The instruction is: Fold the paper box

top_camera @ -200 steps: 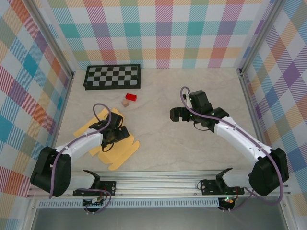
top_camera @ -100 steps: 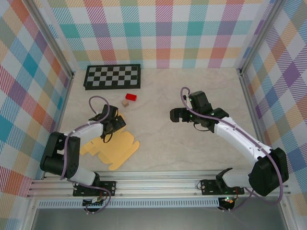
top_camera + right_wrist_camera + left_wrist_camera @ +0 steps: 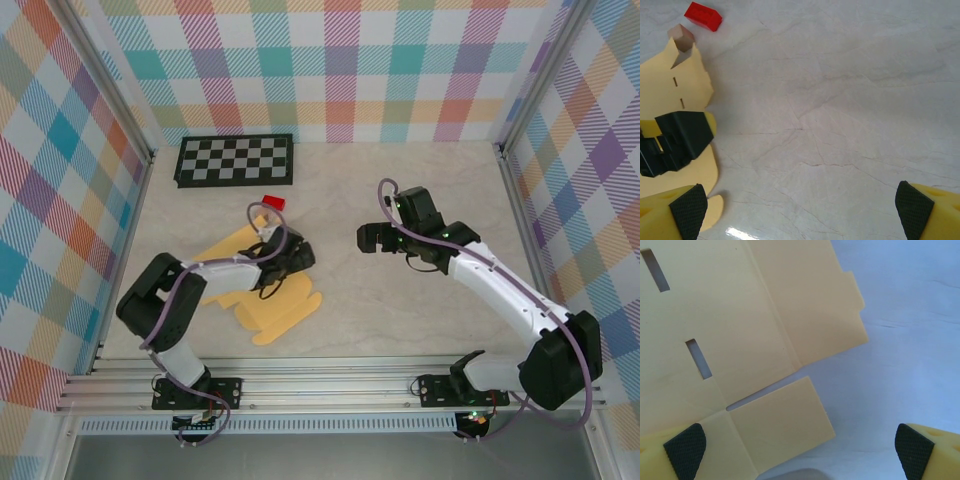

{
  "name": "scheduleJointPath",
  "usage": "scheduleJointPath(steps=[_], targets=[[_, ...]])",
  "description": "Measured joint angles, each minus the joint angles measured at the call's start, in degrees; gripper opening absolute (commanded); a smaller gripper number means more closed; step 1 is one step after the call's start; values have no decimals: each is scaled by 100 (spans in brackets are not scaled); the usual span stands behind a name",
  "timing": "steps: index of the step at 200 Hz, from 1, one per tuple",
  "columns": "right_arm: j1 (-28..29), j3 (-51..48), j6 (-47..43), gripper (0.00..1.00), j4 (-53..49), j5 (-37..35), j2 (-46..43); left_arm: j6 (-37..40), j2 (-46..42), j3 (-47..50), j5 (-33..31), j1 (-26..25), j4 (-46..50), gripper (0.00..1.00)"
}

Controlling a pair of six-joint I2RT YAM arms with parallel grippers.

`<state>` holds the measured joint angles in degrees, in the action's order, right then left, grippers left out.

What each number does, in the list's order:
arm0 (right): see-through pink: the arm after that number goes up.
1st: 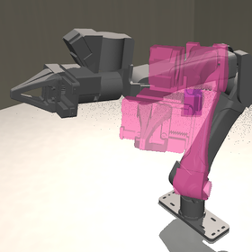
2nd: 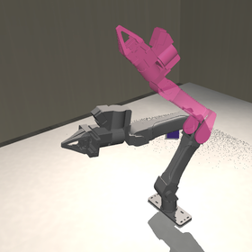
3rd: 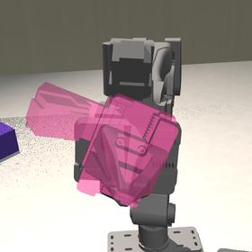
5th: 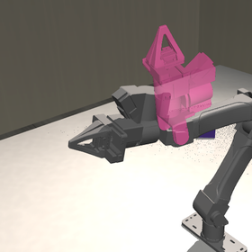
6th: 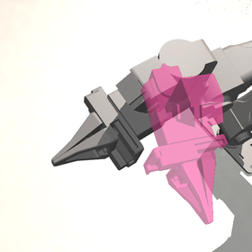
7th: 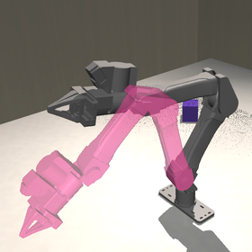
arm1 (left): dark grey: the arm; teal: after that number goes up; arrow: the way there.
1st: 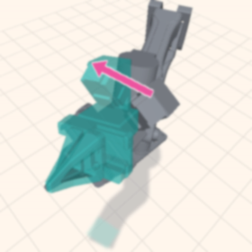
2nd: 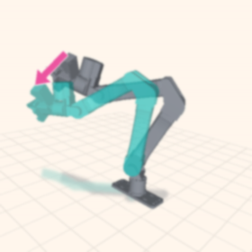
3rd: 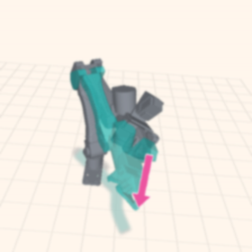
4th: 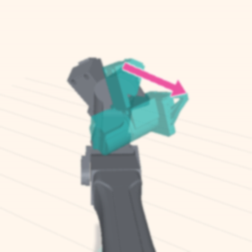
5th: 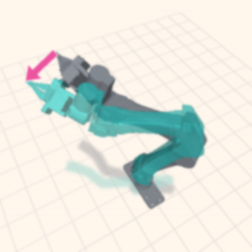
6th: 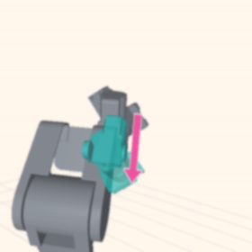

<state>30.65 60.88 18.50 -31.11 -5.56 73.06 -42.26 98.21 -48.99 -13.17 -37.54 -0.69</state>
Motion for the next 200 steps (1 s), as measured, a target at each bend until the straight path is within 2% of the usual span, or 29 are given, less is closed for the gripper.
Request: scheduleJointPath(steps=[49, 69, 86, 120, 143, 170, 185, 200], targets=[[-216, 83, -140, 100, -332, -192, -330, -273, 927, -1416, 546, -973, 197, 100], [-424, 192, -160, 100, -428, -149, -424, -267, 839, -1585, 577, -1064, 538, 100], [-546, 328, -221, 100, -468, -96, -426, -157, 538, -1585, 487, -922, 979, 100], [-566, 704, -450, 100, -466, 105, -234, 136, -660, -1366, 260, -103, 1681, 100], [-566, 997, -800, 100, -369, 348, 286, 317, -1611, -844, 463, 1008, 1923, 100], [-570, 1397, -1292, 99, -223, 726, 1276, 511, -2024, -179, 922, 2284, 2192, 100], [-570, 1565, -1517, 99, -164, 896, 1792, 612, -2026, 149, 1165, 2618, 2323, 100], [-570, 1655, -1692, 99, -144, 1021, 2153, 684, -1976, 417, 1521, 2710, 2302, 98]])
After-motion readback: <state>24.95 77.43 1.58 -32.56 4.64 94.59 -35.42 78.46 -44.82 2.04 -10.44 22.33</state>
